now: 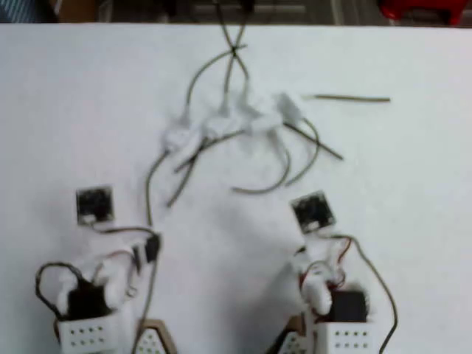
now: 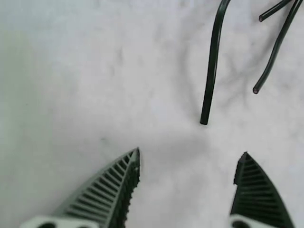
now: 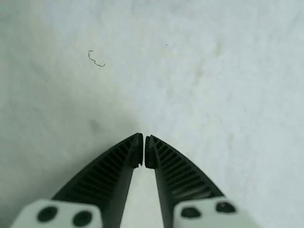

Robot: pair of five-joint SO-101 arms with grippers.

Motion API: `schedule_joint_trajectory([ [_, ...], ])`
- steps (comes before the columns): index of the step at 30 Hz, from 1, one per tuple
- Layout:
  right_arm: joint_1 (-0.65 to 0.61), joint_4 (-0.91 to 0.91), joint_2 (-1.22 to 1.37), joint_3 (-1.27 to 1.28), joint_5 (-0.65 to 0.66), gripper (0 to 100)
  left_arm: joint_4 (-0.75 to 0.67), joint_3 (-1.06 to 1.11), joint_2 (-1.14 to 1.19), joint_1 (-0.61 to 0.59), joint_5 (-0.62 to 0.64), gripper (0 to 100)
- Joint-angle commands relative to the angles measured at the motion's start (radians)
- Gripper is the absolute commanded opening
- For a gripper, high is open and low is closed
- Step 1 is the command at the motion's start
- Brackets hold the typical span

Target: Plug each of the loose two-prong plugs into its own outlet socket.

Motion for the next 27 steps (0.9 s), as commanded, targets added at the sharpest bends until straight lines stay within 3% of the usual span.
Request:
schedule_joint_trajectory([
  [1,0.002,0.001,-0.002,-0.002,0.008,1.8,0.000,-0.002,-0.004,0.018,0.006,31],
  [27,-0.019,-0.015,-0.001,0.025,0.002,1.8,0.000,-0.002,-0.004,0.016,0.009,31],
])
